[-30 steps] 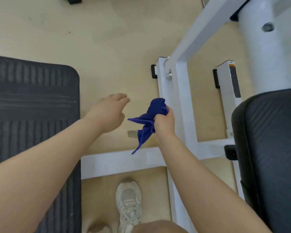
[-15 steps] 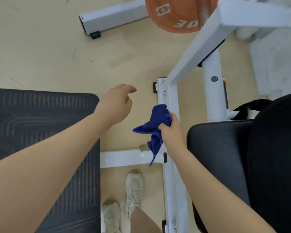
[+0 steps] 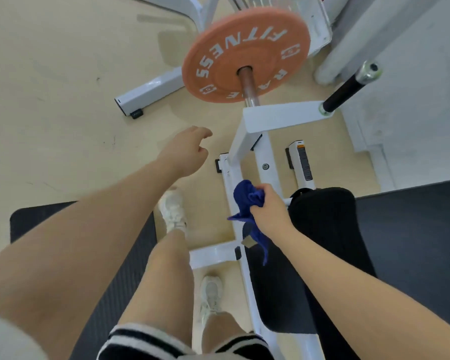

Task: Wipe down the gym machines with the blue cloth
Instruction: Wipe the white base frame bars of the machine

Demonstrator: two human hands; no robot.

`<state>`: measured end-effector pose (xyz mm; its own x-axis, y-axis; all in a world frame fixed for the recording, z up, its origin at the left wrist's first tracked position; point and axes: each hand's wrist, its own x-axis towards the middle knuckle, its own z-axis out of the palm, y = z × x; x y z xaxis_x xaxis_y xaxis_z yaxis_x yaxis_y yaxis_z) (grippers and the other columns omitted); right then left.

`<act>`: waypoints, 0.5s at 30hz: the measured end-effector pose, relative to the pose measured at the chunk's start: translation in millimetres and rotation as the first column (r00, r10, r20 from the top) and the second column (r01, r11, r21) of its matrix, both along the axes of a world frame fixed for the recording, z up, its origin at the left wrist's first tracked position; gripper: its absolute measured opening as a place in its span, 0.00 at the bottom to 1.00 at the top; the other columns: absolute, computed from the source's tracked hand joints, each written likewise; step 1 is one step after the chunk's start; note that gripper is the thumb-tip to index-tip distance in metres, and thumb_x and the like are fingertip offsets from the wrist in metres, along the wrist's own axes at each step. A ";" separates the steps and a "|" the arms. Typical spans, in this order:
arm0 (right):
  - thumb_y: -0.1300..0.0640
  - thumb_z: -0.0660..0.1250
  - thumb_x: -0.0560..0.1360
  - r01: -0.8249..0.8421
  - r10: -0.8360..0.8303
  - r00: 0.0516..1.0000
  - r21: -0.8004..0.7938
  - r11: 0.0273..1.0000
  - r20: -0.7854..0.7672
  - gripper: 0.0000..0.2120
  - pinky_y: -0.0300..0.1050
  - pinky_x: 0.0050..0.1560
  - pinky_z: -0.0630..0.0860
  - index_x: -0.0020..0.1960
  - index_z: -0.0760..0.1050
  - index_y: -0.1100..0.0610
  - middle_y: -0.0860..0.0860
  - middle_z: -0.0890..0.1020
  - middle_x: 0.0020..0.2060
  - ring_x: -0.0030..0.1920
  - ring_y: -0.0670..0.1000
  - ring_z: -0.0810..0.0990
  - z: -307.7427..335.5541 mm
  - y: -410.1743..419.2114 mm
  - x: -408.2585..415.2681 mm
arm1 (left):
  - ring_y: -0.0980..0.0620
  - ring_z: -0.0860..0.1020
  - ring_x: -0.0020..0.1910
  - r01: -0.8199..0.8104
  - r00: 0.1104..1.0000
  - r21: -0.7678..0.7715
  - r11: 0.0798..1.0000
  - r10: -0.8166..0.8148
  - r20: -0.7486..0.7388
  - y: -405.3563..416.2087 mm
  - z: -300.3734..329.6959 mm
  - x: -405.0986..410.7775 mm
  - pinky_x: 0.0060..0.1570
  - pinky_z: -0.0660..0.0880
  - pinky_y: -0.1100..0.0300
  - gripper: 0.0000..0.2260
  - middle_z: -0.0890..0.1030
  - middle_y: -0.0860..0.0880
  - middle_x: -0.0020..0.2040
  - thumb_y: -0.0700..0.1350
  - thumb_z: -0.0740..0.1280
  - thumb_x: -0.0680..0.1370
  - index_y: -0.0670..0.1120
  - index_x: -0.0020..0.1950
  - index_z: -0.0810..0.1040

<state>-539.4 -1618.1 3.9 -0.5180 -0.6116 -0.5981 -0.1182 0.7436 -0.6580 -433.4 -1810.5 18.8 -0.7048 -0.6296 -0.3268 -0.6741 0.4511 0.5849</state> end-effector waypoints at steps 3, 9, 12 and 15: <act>0.70 0.59 0.74 -0.087 0.089 0.991 0.029 0.996 -0.099 0.19 0.42 0.48 0.70 0.63 0.67 0.57 0.51 0.75 0.50 0.51 0.51 0.75 28.3 -11.7 -24.0 | 0.46 0.69 0.65 0.113 0.994 0.014 0.994 -0.113 -0.003 -18.9 17.8 -42.1 0.63 0.64 0.58 0.22 0.69 0.46 0.69 0.36 0.56 0.77 0.44 0.71 0.66; 0.62 0.60 0.71 -0.034 0.063 0.969 0.126 0.991 -0.239 0.17 0.48 0.47 0.75 0.58 0.68 0.49 0.48 0.77 0.47 0.47 0.51 0.77 4.1 -87.3 -89.4 | 0.46 0.68 0.66 0.518 0.855 0.041 0.854 -0.519 0.008 -88.8 -2.9 -145.8 0.59 0.65 0.57 0.22 0.66 0.47 0.71 0.37 0.56 0.78 0.46 0.72 0.63; 0.56 0.59 0.70 0.094 -0.030 0.964 0.232 0.968 -0.266 0.15 0.51 0.45 0.76 0.54 0.66 0.42 0.45 0.77 0.45 0.43 0.50 0.76 -3.1 -116.7 -109.3 | 0.46 0.67 0.67 0.655 0.749 0.106 0.748 -0.662 0.040 -121.2 -10.5 -178.2 0.63 0.67 0.53 0.22 0.64 0.48 0.72 0.39 0.56 0.78 0.48 0.73 0.62; 0.60 0.60 0.72 0.314 -0.277 0.939 0.182 0.932 -0.203 0.17 0.43 0.42 0.72 0.59 0.67 0.48 0.47 0.76 0.47 0.45 0.51 0.75 7.8 -134.0 -120.2 | 0.47 0.64 0.70 0.790 0.591 0.124 0.601 -0.799 0.106 -142.7 -3.4 -210.8 0.66 0.65 0.52 0.22 0.61 0.48 0.73 0.39 0.55 0.78 0.51 0.73 0.64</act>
<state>-659.6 -1752.1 11.7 -0.7613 -0.2860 -0.5818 0.0312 0.8802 -0.4735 -644.2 -1953.2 15.4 -0.8609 0.1815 -0.4753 -0.1378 0.8162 0.5612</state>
